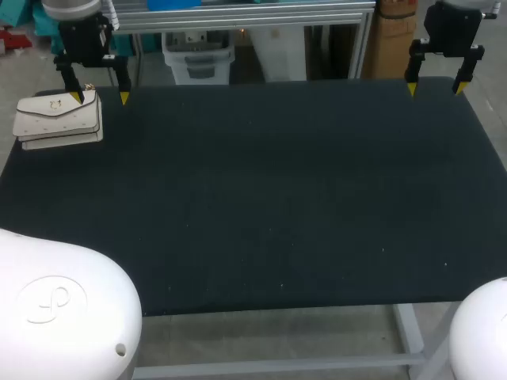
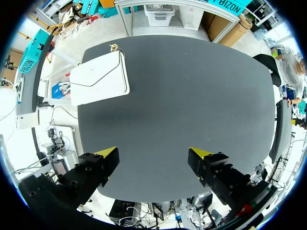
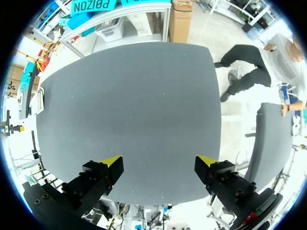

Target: Pick up the bag, open it, inspect its contents, close it, and place it on the opposite side

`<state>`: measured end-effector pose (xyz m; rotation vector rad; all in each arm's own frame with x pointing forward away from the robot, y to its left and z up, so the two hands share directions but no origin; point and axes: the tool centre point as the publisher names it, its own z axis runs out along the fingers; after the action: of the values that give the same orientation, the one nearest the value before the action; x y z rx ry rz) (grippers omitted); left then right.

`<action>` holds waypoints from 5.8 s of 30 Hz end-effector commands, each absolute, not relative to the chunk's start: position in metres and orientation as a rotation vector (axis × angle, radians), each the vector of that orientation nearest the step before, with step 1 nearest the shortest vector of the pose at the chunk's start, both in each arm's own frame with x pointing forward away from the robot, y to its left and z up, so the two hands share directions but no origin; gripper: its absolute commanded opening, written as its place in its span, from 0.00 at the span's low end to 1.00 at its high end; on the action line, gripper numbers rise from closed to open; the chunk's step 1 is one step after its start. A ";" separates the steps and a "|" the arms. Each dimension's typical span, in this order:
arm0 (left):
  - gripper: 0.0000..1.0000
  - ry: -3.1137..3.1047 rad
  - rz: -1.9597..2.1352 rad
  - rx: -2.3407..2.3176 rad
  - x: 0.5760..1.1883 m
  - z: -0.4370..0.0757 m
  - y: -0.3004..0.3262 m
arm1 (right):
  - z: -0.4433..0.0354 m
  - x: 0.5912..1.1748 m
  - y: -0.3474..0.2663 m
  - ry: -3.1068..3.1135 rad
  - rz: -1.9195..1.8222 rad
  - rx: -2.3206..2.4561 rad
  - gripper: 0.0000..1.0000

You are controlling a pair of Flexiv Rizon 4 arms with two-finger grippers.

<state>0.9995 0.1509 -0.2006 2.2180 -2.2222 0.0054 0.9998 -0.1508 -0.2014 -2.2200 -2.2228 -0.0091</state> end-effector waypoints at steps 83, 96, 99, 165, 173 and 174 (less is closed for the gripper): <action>1.00 -1.871 0.650 2.163 1.049 -0.233 0.344 | -0.277 0.924 -0.005 -3.107 -0.963 -0.277 1.00; 1.00 -1.882 0.665 2.142 1.067 -0.261 0.390 | -0.290 0.916 0.010 -3.090 -1.025 -0.058 1.00; 1.00 -1.891 0.655 2.139 1.072 -0.268 0.395 | -0.292 0.914 0.012 -3.088 -1.025 -0.020 1.00; 0.00 -1.827 0.685 1.720 1.106 -0.346 0.393 | -0.297 0.907 0.012 -3.065 -1.034 0.096 1.00; 0.00 -1.851 0.715 1.687 1.099 -0.338 0.384 | -0.297 0.907 0.012 -3.065 -1.034 0.096 1.00; 0.00 -1.856 0.730 1.677 1.097 -0.336 0.382 | -0.297 0.907 0.012 -3.065 -1.034 0.096 1.00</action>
<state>1.0932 0.3769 -0.3372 1.9055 -1.8559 0.9999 0.9072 0.0121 -0.2964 0.0943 -3.0663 -1.0312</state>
